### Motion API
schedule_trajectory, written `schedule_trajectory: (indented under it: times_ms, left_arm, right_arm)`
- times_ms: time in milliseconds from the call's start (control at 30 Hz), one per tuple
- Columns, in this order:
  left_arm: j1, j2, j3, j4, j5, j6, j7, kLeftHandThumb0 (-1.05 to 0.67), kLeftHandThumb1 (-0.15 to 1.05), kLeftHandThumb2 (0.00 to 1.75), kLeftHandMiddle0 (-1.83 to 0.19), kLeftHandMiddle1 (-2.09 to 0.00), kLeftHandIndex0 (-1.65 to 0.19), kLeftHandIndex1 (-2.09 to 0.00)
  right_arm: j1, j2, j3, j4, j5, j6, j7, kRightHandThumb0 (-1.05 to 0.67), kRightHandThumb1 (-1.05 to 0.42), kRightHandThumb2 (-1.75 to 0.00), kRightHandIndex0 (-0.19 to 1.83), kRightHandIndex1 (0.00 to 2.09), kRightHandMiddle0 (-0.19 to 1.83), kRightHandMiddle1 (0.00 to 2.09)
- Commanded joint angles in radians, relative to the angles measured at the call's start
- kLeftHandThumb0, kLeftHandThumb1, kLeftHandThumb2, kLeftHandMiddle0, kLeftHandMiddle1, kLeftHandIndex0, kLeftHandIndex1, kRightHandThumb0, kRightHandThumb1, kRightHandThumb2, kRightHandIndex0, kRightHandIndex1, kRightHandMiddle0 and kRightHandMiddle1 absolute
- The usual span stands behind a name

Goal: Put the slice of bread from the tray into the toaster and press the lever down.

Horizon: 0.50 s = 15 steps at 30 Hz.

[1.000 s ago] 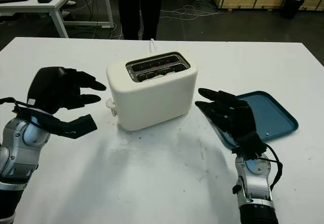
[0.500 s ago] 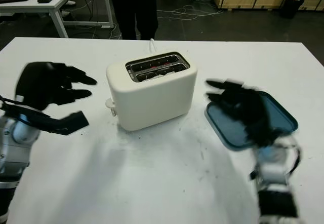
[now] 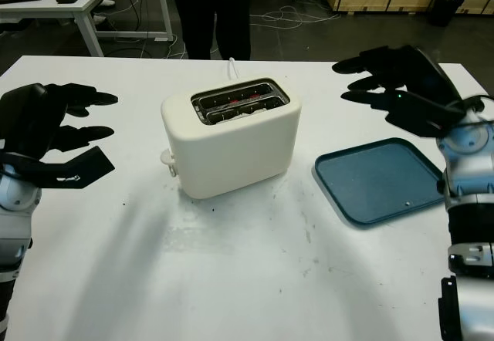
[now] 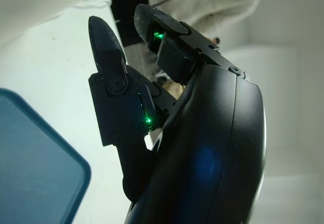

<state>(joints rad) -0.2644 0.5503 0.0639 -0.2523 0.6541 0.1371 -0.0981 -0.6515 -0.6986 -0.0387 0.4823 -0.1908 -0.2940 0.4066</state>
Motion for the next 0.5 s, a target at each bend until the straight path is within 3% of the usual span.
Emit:
schedule_trajectory:
  times_ms: [0,467]
  left_arm:
    - [-0.031,0.020,-0.010,0.010,0.009,0.004,-0.017,-0.39,0.70,0.00,-0.88,-0.68,-1.07,-0.02]
    - [-0.136,0.086,-0.072,0.079,0.002,-0.016,-0.115,-0.41,0.69,0.00,-0.92,-0.66,-1.10,-0.02]
  right_arm:
    - [-0.018,-0.007,0.022,0.003,-0.025,-0.007,0.000,-0.50,-0.86,0.00,1.02,0.00,0.87,0.00]
    - [-0.021,0.000,0.081,-0.021,-0.057,0.002,0.007,-0.43,-0.86,0.00,0.92,0.00,0.81,0.00]
